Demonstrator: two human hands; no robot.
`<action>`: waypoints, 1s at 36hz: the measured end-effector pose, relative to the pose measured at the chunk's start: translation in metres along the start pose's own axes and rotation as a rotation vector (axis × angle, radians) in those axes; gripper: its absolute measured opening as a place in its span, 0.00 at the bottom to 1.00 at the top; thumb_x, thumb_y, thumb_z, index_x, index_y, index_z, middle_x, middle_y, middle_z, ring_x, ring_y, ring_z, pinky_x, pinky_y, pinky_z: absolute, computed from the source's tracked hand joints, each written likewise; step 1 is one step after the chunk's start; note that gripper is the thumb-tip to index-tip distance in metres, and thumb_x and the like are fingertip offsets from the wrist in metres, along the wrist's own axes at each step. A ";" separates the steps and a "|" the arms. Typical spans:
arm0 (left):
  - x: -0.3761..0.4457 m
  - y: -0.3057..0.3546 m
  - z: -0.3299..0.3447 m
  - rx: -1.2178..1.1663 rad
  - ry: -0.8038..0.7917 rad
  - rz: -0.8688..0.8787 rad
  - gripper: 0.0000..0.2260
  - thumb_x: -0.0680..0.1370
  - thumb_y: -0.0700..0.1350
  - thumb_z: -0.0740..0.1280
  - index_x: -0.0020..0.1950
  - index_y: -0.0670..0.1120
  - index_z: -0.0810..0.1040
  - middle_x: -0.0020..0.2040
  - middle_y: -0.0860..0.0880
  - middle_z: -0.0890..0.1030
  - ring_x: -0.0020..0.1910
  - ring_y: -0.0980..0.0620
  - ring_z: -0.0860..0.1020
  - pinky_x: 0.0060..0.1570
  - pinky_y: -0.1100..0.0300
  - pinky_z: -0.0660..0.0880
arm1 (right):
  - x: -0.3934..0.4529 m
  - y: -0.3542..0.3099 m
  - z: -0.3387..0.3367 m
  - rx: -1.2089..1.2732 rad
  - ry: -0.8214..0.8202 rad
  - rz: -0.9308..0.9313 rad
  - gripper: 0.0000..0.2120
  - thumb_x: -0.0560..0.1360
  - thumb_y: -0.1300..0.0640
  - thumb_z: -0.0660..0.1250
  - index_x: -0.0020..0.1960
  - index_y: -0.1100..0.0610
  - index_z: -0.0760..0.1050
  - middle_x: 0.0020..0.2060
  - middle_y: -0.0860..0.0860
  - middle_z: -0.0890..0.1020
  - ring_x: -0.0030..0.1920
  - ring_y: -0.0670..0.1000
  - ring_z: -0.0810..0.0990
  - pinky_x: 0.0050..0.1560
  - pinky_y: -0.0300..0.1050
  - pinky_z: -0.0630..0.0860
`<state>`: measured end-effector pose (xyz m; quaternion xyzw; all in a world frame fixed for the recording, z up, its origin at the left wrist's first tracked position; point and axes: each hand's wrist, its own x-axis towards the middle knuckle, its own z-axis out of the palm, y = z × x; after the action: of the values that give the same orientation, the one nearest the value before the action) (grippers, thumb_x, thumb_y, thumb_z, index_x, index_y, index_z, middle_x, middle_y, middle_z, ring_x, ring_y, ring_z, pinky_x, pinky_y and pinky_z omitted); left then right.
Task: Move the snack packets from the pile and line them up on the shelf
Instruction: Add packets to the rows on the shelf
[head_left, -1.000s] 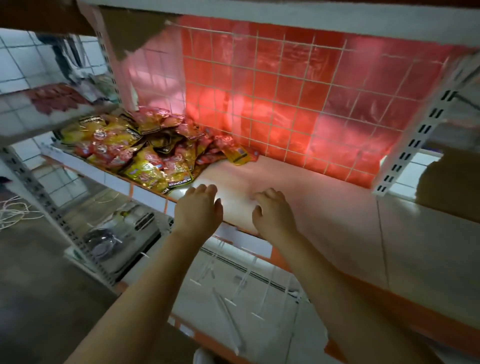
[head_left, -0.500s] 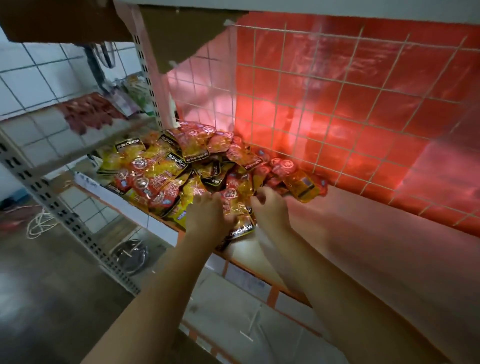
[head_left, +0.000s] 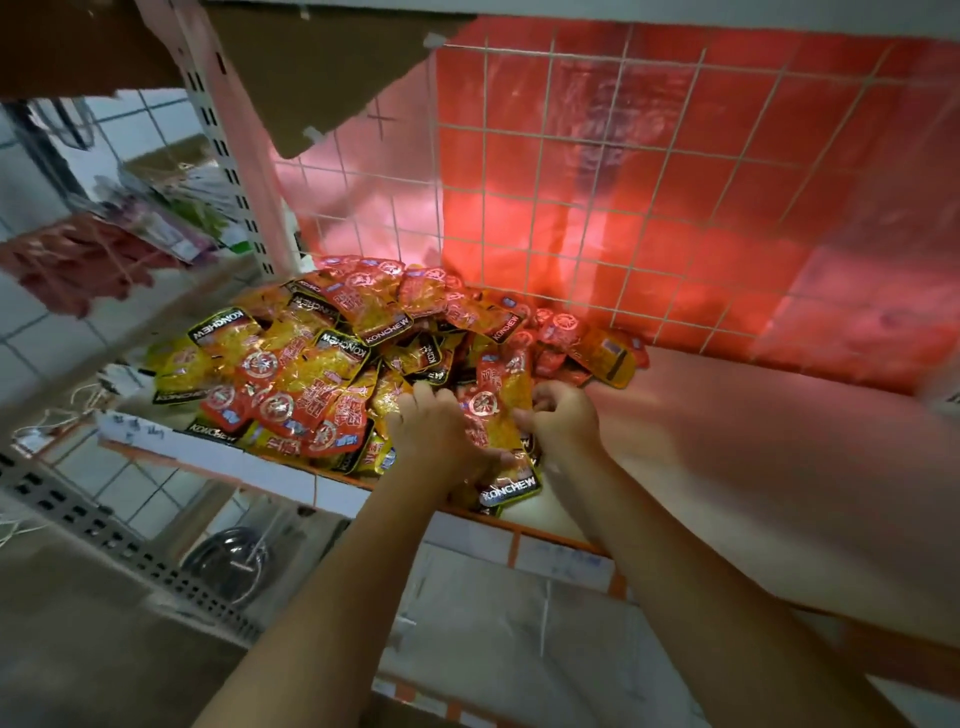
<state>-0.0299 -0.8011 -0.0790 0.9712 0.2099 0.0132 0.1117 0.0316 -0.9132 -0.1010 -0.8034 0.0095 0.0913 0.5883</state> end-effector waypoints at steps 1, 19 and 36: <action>0.000 0.000 0.000 -0.033 0.010 0.006 0.39 0.60 0.69 0.71 0.59 0.43 0.70 0.58 0.45 0.70 0.59 0.46 0.68 0.57 0.51 0.67 | -0.003 0.002 -0.002 0.037 0.011 -0.011 0.08 0.65 0.65 0.71 0.41 0.54 0.77 0.37 0.52 0.80 0.39 0.55 0.81 0.45 0.60 0.80; -0.034 0.031 -0.001 -1.390 -0.084 0.230 0.33 0.66 0.26 0.71 0.61 0.54 0.66 0.52 0.50 0.77 0.42 0.62 0.80 0.36 0.67 0.77 | -0.055 0.016 -0.089 0.319 0.142 0.021 0.11 0.73 0.64 0.66 0.48 0.49 0.72 0.46 0.52 0.82 0.48 0.57 0.82 0.48 0.61 0.79; -0.094 0.258 0.053 -1.425 -0.214 0.217 0.26 0.68 0.24 0.68 0.61 0.44 0.70 0.47 0.49 0.80 0.45 0.49 0.80 0.37 0.64 0.79 | -0.047 0.070 -0.310 0.491 0.115 -0.039 0.17 0.60 0.66 0.65 0.48 0.57 0.77 0.41 0.54 0.83 0.42 0.57 0.82 0.44 0.49 0.77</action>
<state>-0.0076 -1.0798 -0.0711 0.6741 0.0408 0.0626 0.7349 0.0190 -1.2326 -0.0692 -0.6403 0.0494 0.0290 0.7660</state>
